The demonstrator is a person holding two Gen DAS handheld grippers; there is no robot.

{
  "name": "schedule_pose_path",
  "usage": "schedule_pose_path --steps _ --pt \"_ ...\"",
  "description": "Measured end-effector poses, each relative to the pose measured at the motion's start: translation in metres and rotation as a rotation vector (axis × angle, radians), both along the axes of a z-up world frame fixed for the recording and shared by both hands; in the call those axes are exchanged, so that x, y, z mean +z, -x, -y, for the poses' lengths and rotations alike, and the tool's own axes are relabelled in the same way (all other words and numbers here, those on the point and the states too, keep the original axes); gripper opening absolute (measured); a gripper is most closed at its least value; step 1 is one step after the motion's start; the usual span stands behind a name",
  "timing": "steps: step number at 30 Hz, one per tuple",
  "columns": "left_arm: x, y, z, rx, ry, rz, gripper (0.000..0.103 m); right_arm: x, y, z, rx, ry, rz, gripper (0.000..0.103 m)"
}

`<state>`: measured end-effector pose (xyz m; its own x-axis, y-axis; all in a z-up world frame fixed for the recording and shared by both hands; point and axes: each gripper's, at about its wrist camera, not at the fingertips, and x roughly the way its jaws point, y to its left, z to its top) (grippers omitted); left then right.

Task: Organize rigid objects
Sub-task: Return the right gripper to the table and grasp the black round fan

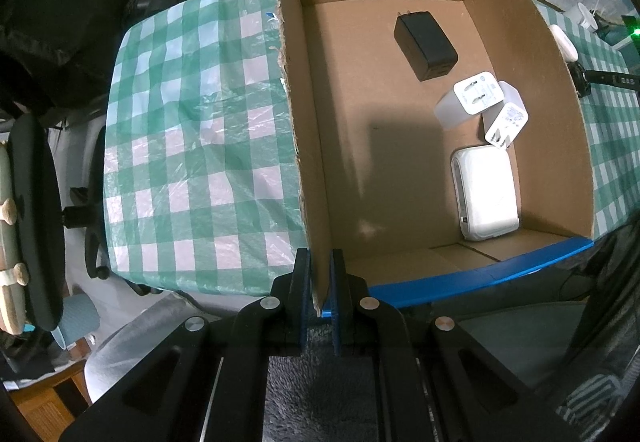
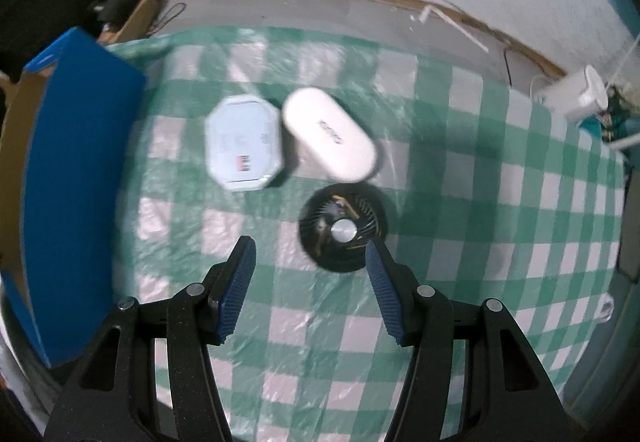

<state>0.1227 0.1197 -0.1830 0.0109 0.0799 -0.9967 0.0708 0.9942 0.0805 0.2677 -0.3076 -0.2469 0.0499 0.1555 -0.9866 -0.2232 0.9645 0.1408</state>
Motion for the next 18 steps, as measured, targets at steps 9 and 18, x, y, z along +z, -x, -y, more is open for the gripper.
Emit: schedule_pose_path --steps 9,18 --pt "-0.001 0.0 0.0 -0.008 -0.012 -0.009 0.007 -0.017 -0.009 -0.003 -0.03 0.047 0.063 0.065" --pt "-0.001 -0.001 0.001 -0.008 -0.012 -0.01 0.007 -0.039 -0.017 0.001 -0.037 0.092 0.013 0.065"
